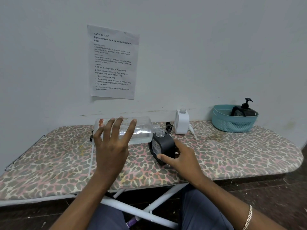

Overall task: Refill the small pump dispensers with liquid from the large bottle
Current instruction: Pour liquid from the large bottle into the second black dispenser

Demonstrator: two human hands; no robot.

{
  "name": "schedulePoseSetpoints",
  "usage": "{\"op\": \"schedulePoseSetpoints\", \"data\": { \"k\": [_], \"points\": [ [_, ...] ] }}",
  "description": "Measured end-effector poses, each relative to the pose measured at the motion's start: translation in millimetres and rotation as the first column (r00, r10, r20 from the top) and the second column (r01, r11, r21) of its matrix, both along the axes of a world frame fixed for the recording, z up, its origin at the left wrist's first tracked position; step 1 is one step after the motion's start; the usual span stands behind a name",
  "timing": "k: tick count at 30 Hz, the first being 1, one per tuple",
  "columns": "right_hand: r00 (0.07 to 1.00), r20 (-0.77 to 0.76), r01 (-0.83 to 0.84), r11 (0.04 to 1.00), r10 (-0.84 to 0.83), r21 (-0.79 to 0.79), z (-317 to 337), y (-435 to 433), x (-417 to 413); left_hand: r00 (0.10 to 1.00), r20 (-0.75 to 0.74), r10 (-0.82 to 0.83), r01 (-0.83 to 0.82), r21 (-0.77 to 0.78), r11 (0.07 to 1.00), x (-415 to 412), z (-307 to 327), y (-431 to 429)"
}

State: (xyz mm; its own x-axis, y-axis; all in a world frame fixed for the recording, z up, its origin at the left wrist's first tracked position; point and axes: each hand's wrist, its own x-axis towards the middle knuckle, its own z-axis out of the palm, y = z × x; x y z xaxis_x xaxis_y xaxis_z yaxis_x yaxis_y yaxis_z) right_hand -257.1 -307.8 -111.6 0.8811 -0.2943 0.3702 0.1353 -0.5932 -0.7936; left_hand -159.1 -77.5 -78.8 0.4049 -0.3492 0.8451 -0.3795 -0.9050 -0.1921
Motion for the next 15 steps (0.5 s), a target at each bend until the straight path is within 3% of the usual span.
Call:
{"op": "schedulePoseSetpoints", "data": {
  "k": [15],
  "points": [
    [1.000,0.002,0.005,1.000,-0.005,0.004,0.3,0.3,0.0,1.000,-0.004,0.007,-0.007,0.001,1.000,-1.2,0.8,-0.4]
  ]
}}
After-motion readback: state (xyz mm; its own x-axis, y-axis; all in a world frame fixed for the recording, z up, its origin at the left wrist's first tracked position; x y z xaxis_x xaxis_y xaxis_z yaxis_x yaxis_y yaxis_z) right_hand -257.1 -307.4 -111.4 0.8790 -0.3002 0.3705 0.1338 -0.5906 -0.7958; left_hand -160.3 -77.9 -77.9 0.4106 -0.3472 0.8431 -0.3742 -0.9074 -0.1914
